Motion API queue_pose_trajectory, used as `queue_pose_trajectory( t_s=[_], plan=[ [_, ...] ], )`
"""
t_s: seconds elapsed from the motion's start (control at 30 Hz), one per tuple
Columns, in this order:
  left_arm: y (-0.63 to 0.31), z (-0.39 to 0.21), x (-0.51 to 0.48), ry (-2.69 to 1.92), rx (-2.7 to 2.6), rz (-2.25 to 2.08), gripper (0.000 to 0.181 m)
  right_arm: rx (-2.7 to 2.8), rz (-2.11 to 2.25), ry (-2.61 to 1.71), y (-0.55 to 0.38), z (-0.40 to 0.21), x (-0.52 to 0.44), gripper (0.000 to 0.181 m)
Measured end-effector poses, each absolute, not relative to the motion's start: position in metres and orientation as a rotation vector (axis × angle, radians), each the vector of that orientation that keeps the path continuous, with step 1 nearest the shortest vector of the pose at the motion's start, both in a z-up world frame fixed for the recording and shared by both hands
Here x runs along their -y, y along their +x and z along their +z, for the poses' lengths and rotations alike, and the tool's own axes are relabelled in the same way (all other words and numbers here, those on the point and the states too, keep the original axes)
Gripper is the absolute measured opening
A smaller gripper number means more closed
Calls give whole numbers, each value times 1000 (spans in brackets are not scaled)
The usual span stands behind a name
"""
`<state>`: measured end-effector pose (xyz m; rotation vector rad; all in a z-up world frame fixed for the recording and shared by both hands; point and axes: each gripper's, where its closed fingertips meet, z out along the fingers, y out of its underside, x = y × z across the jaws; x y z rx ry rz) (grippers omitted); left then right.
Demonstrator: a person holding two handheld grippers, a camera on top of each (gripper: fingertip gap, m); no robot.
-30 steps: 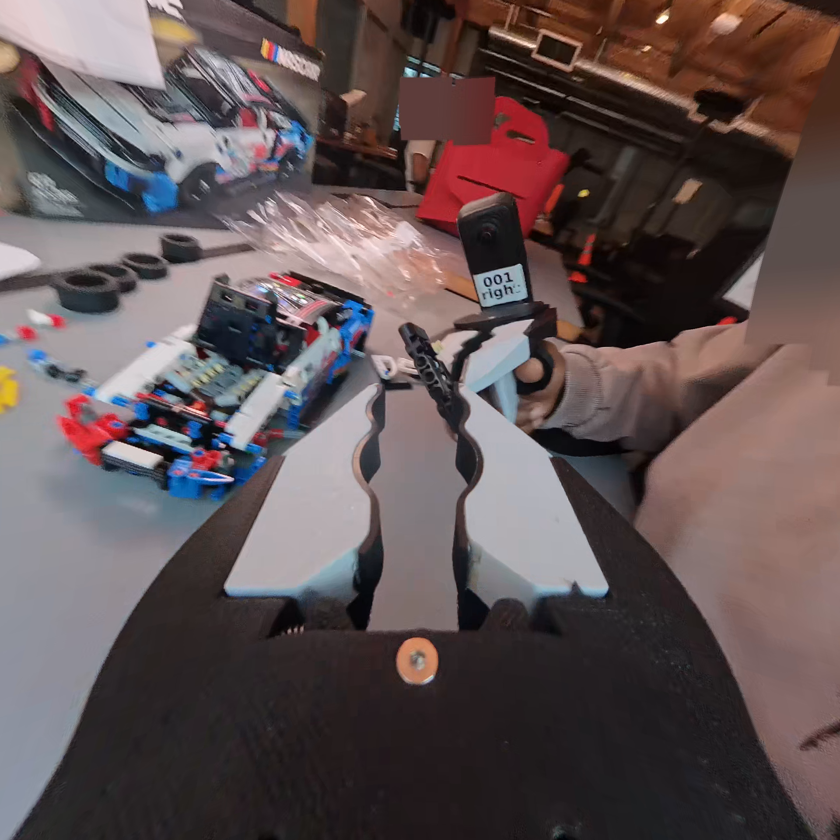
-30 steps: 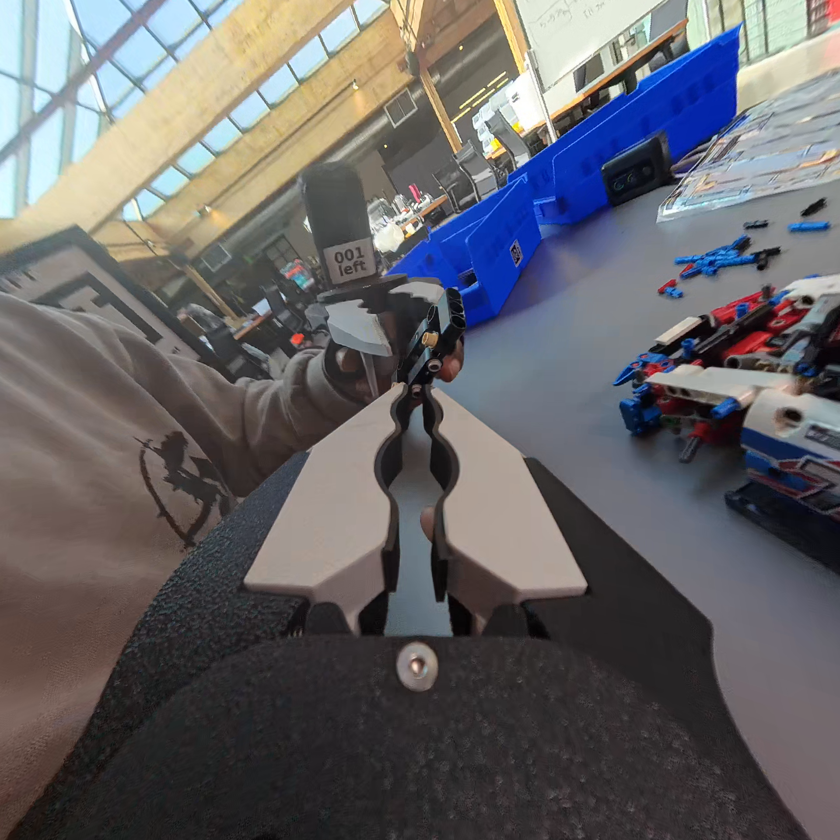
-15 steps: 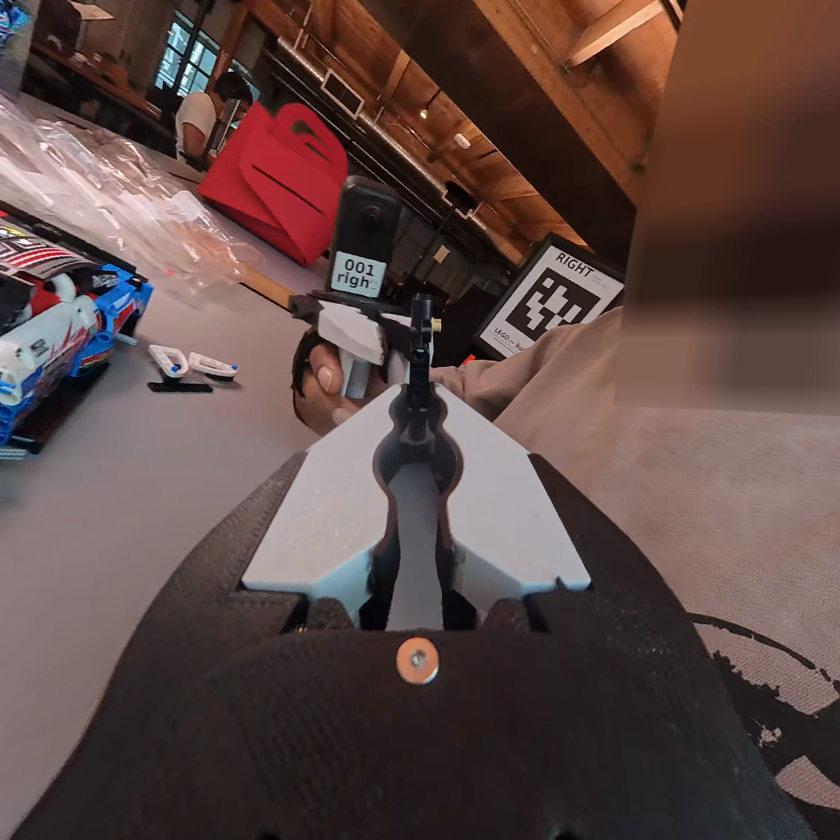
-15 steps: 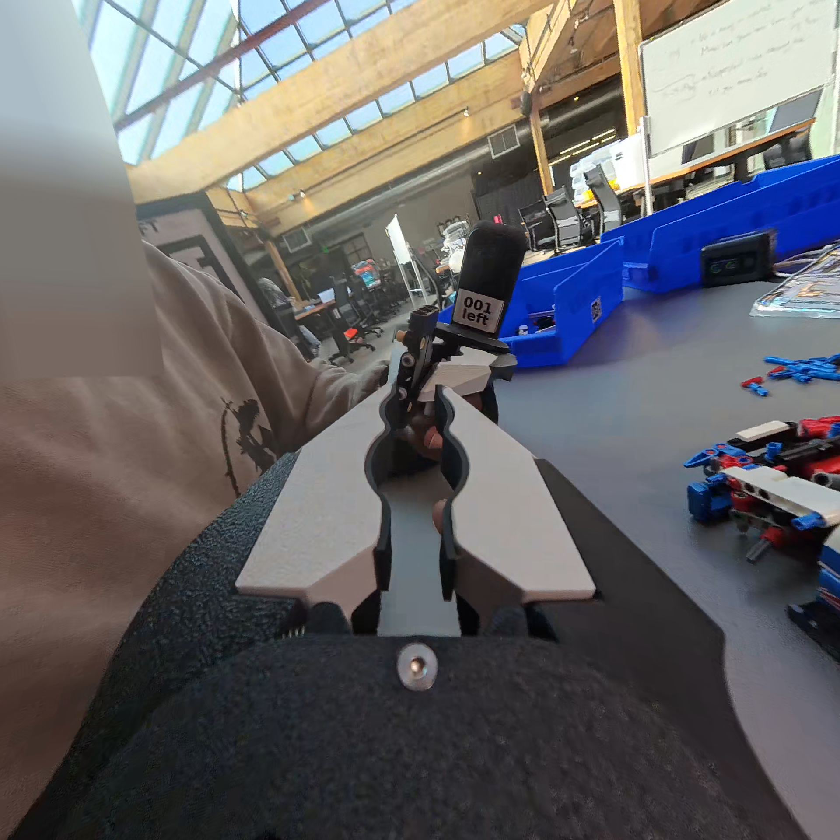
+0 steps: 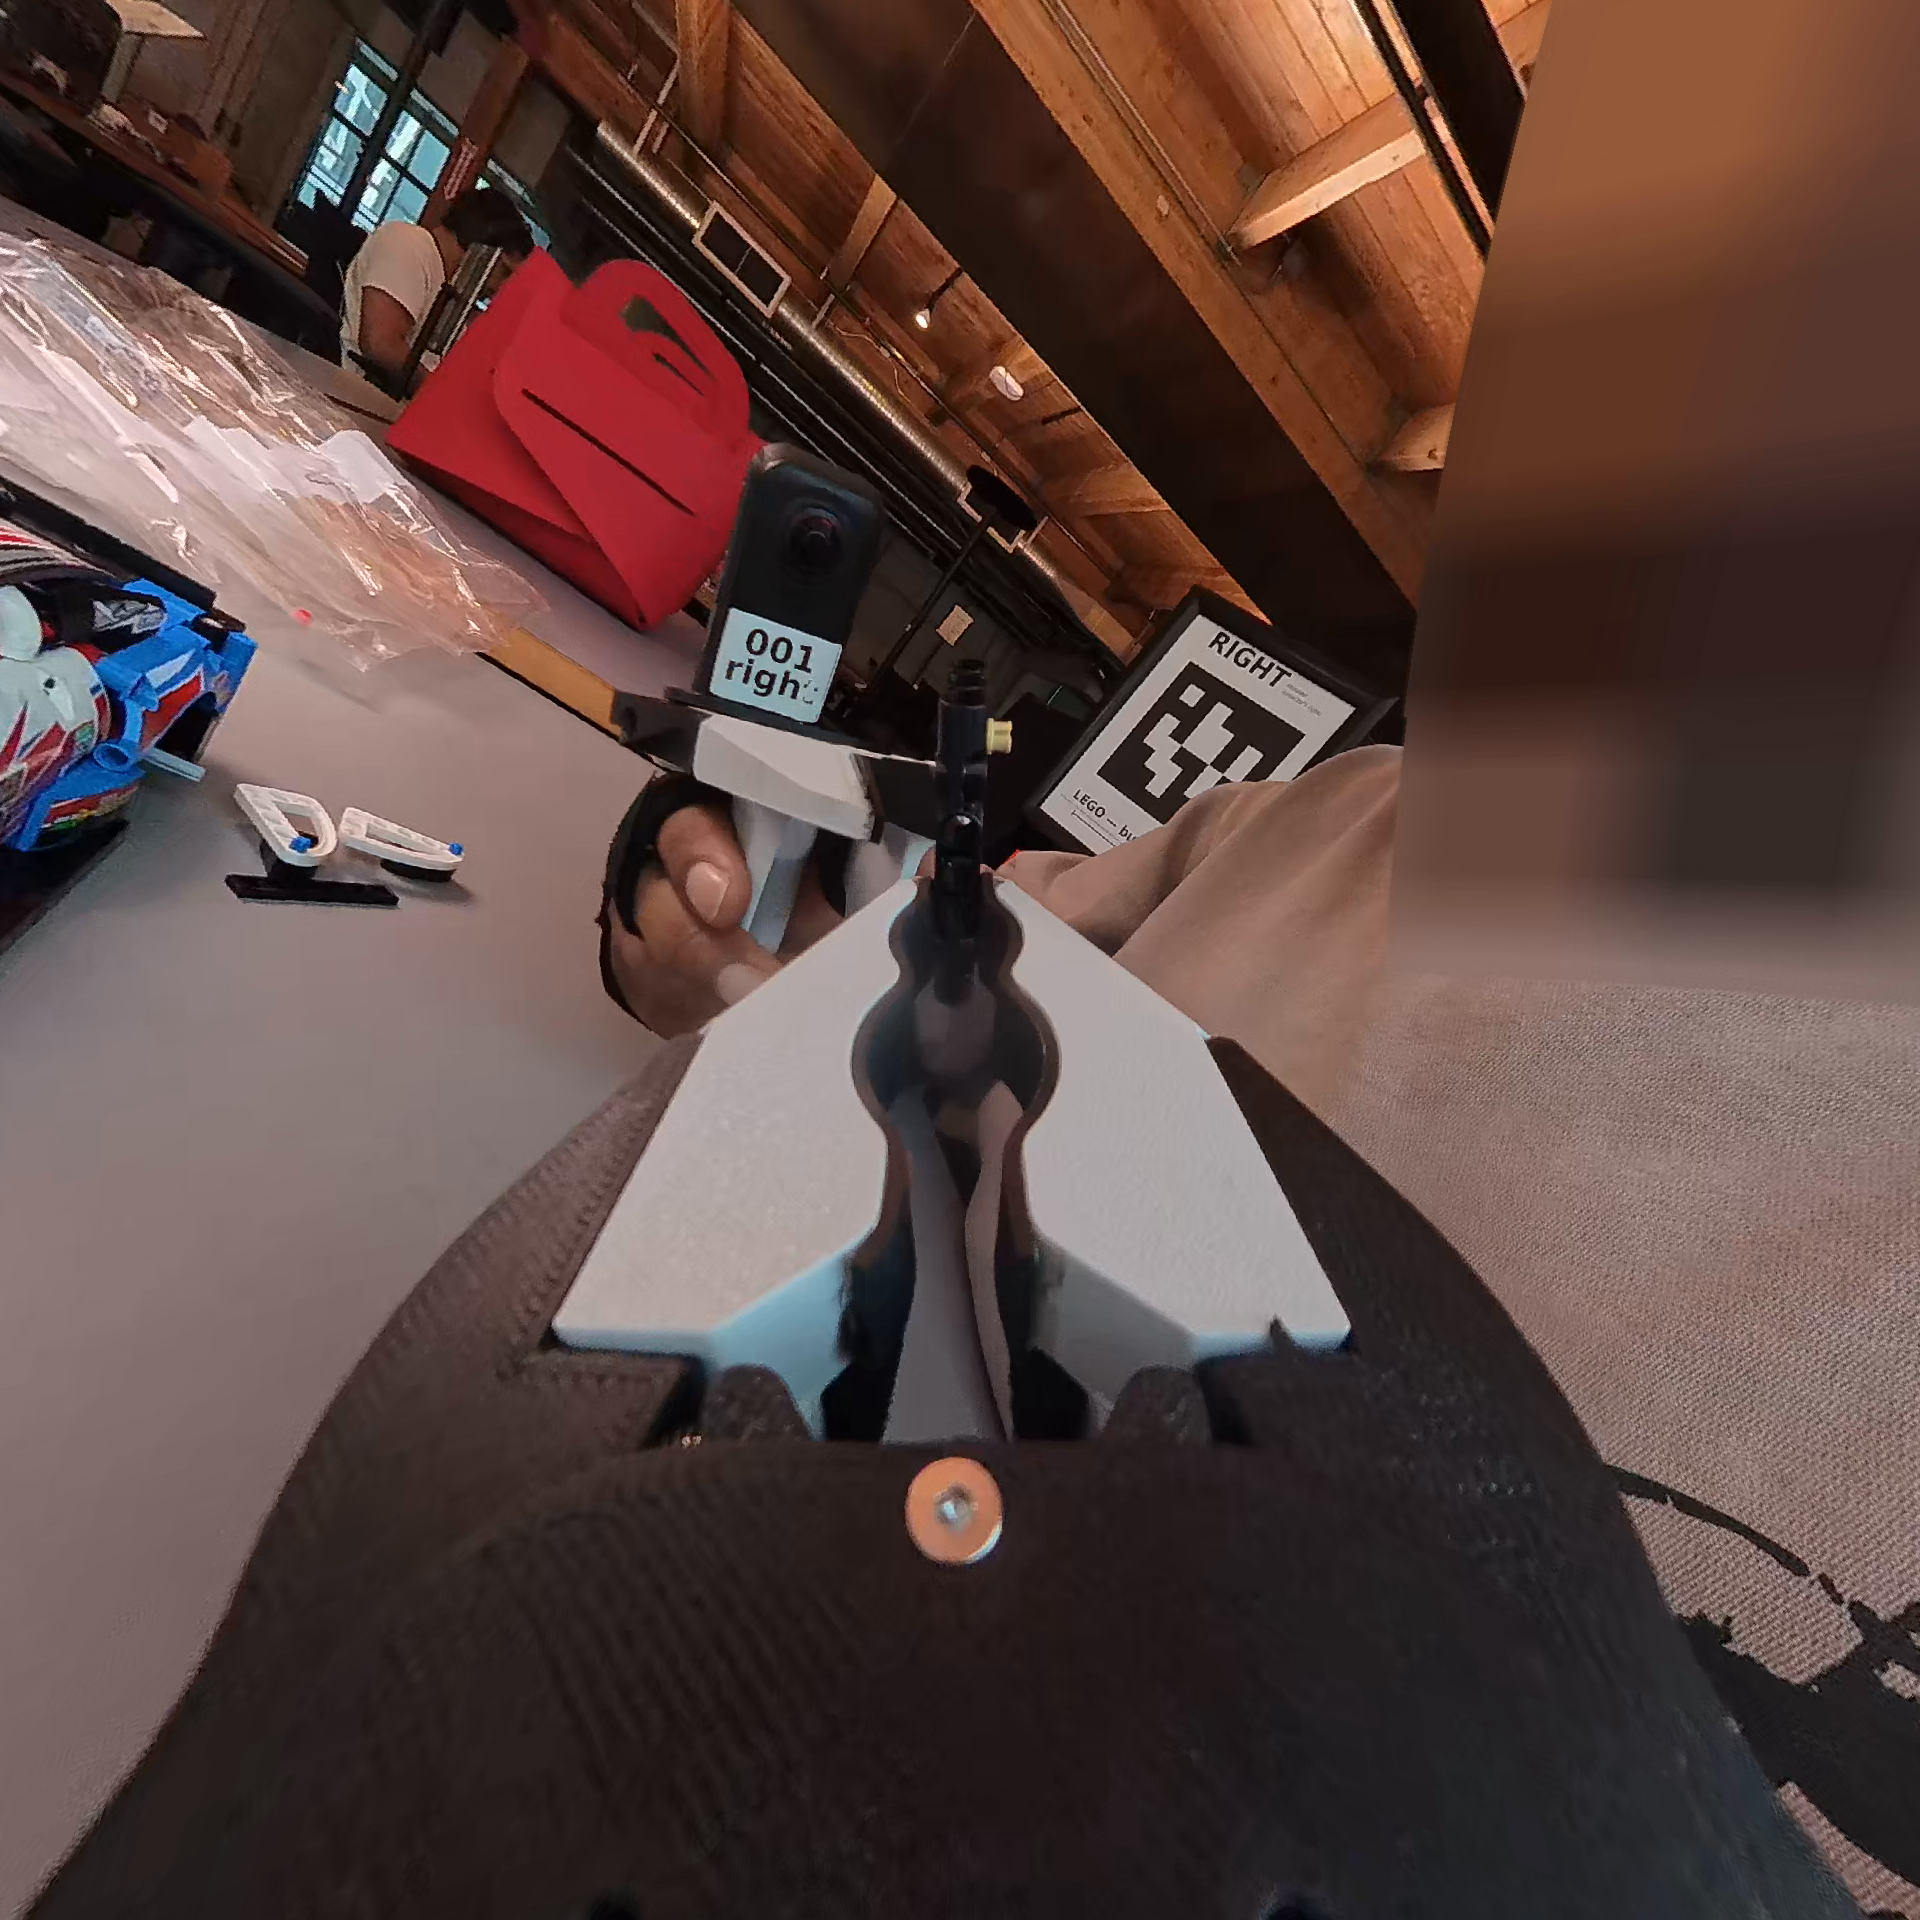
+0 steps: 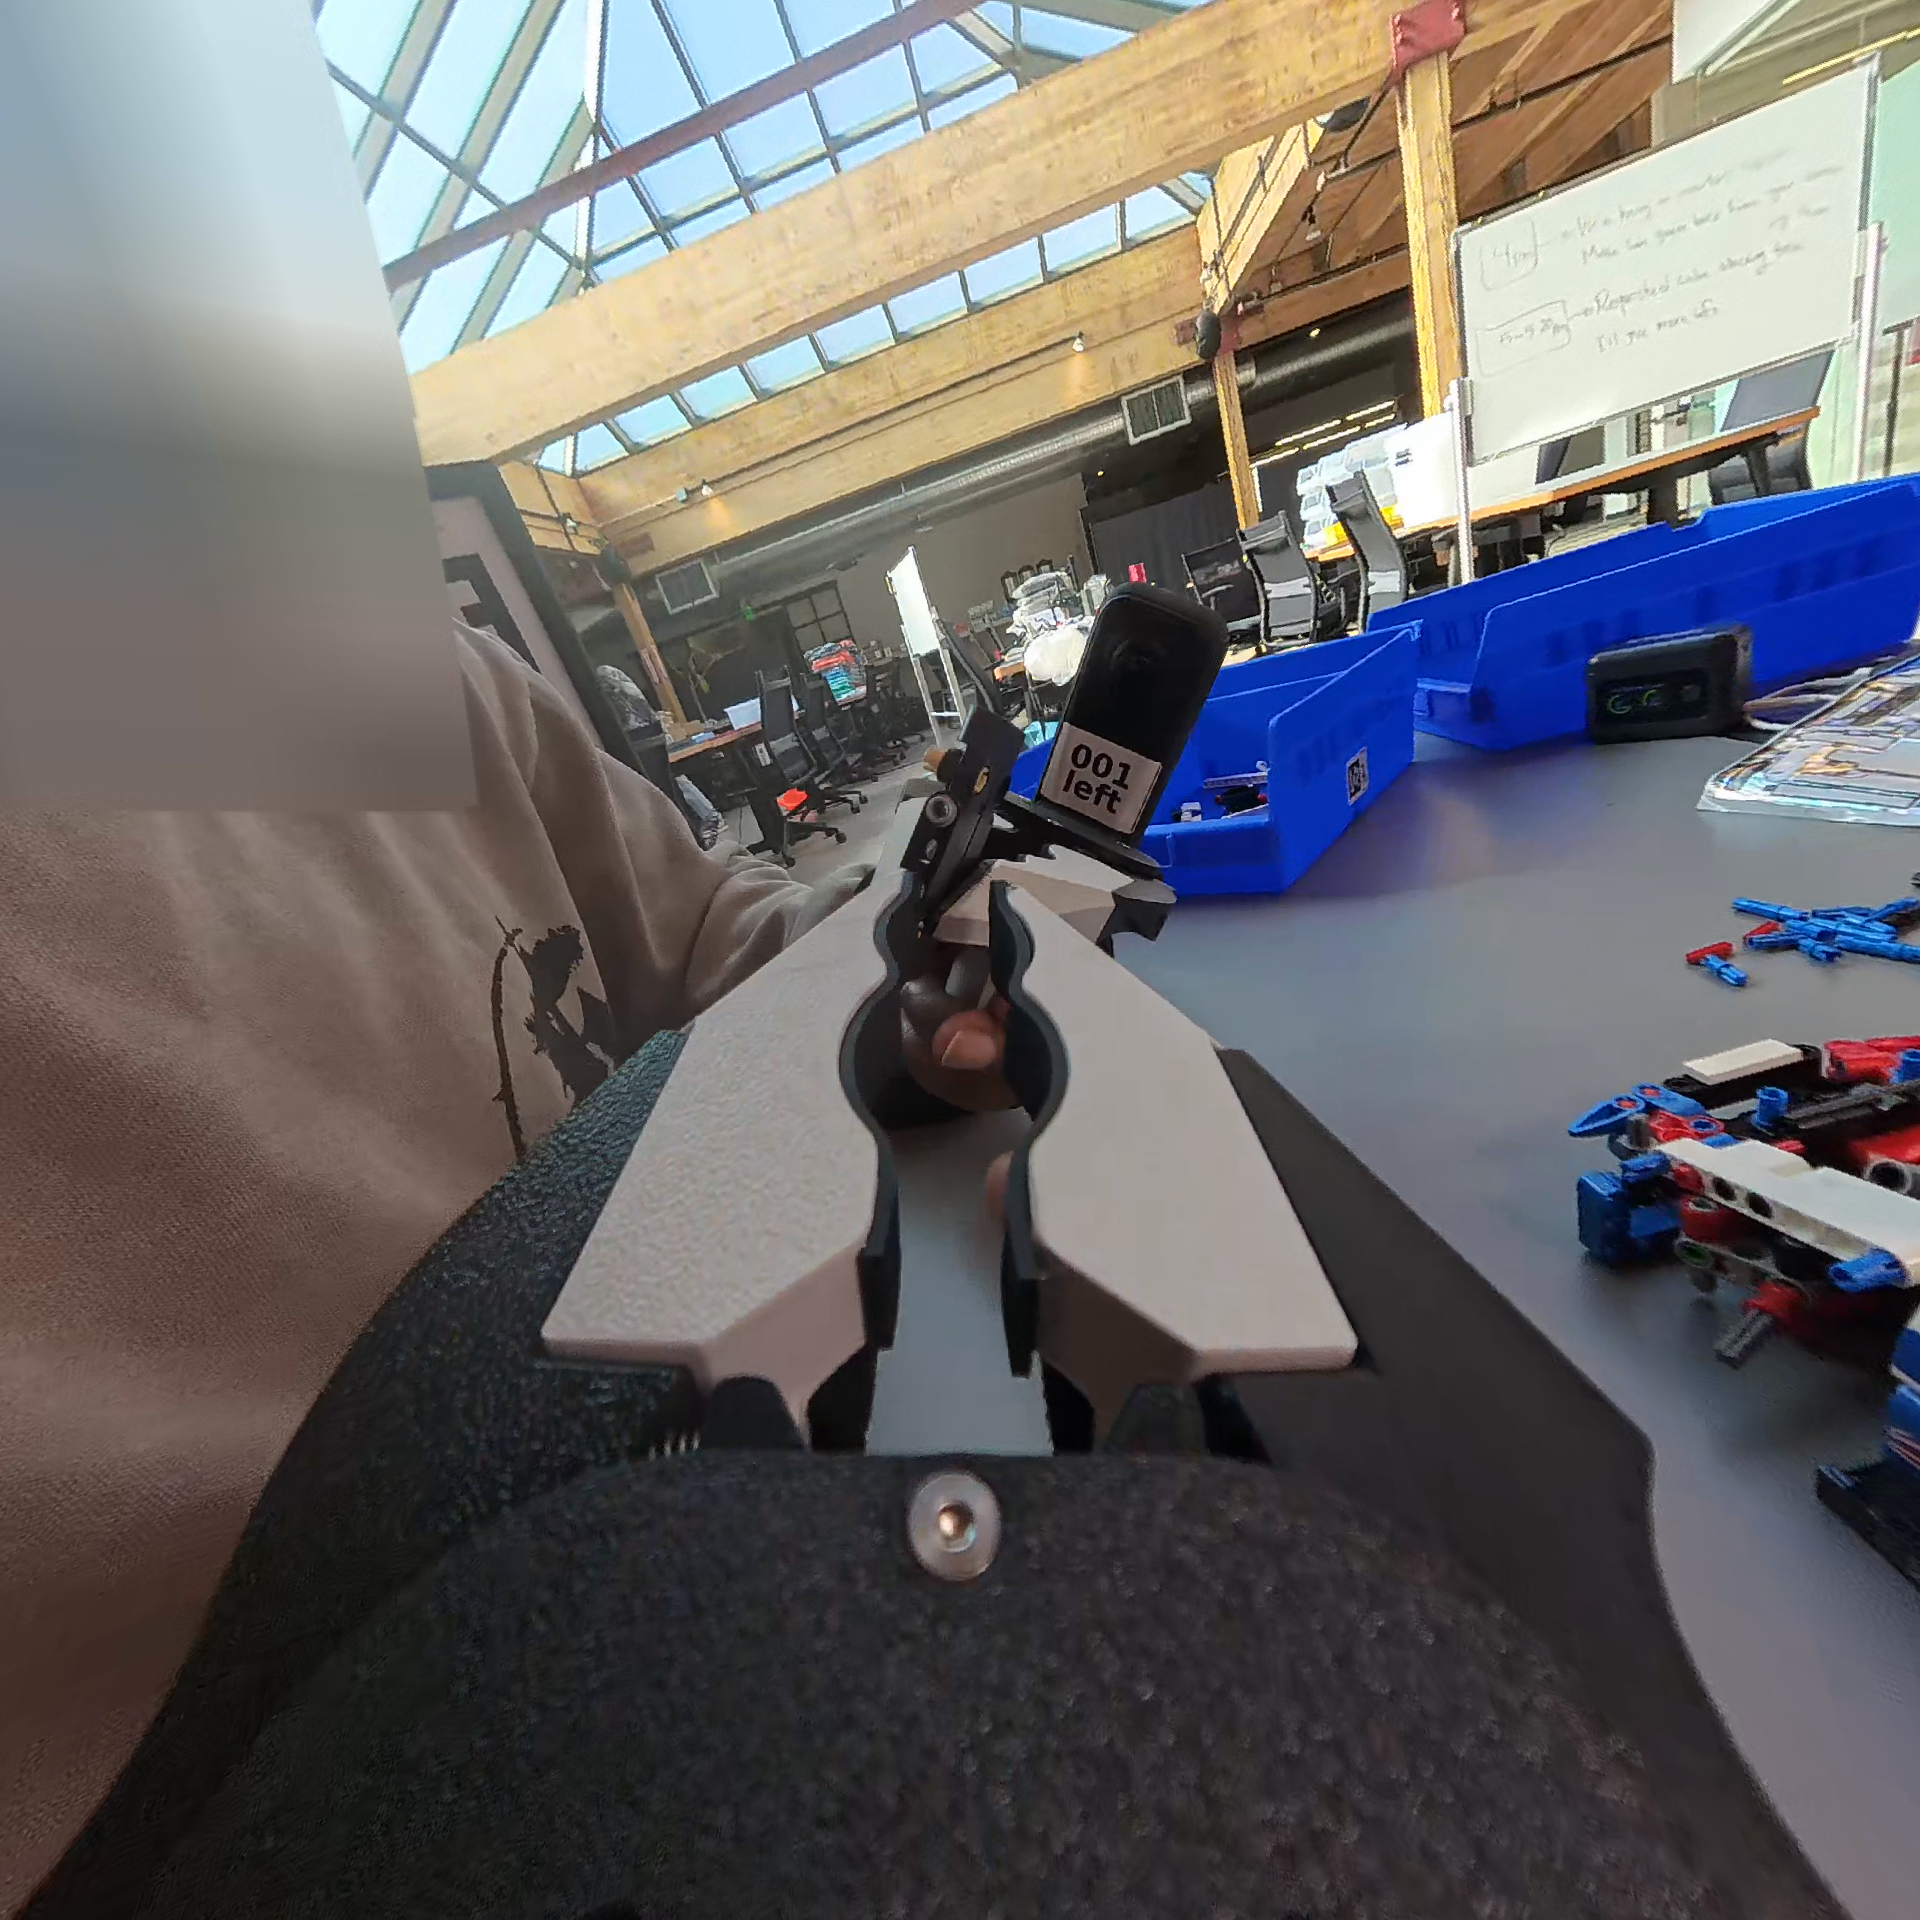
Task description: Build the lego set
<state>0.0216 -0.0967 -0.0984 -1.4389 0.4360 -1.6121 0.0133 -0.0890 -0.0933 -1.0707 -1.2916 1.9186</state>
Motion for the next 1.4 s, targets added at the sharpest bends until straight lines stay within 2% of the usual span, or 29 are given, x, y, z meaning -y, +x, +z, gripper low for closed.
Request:
queue_pose_trajectory(
  t_s=[0.2, 0.33, 0.57, 0.67, 0.8, 0.83, 0.9, 0.97, 1.1, 1.2, 1.27, 1.33, 1.4],
  plan=[
    [20, -107, 89, -1517, -441, -1564, 4, 1276, 1883, -1127, 13, -95, 76, 15],
    [20, -136, 85, -1714, -471, -1471, 4, 1310, 1762, -1145, 15, -98, 64, 20],
    [25, -179, 89, -1975, -521, -1397, 5, 1613, 1521, -1403, 12, -156, 63, 27],
    [24, -186, 88, -2012, -534, -1348, 5, 1672, 1552, -1481, 11, -169, 74, 13],
    [15, -179, 77, -1952, -504, -1255, 5, 1509, 1698, -1621, 7, -163, 63, 10],
    [11, -174, 73, -1917, -512, -1193, 7, 1415, 1781, -1658, 6, -157, 58, 9],
    [6, -166, 68, -1849, -566, -1042, 28, 1213, 1976, -1700, 4, -145, 49, 8],
    [4, -159, 65, -1786, -618, -878, 39, 1039, 2150, -1683, 4, -131, 43, 7],
    [2, -148, 57, -1694, -666, -553, 44, 857, 2305, -1607, 2, -116, 39, 8],
    [-1, -139, 52, -1617, -682, -316, 42, 759, 2340, -1594, -2, -114, 38, 7],
    [-6, -136, 50, -1573, -703, -156, 33, 714, 2344, -1617, -5, -116, 36, 8],
    [-9, -138, 50, -1558, -737, -81, 25, 721, 2327, -1636, -6, -120, 35, 8],
    [-13, -140, 48, -1571, -732, -69, 23, 745, 2292, -1653, -7, -123, 35, 8]
  ],
)
